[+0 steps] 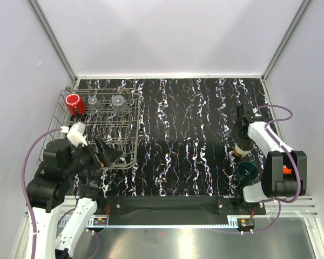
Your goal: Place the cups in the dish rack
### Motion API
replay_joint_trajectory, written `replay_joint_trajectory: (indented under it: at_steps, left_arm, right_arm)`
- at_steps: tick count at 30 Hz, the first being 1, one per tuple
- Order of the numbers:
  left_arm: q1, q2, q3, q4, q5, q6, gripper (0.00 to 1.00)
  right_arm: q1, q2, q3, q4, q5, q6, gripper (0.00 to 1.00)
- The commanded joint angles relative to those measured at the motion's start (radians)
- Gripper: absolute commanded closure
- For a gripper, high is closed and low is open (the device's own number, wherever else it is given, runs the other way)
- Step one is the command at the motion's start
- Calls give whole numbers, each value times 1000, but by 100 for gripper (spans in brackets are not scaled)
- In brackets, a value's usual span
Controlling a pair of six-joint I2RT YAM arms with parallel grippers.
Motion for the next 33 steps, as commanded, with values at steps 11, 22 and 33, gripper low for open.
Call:
replay_joint_trajectory:
  at_steps: [11, 22, 33]
  left_arm:
    - [-3, -113, -50, -14, 47, 25, 1]
    - [-3, -296, -121, 151, 185, -97, 1]
    - [0, -489, -264, 510, 227, -384, 1]
  right_arm:
    - [1, 30, 19, 25, 31, -36, 89]
    - [1, -321, 139, -27, -508, -129, 100]
    - [275, -559, -27, 741, -1201, 468, 100]
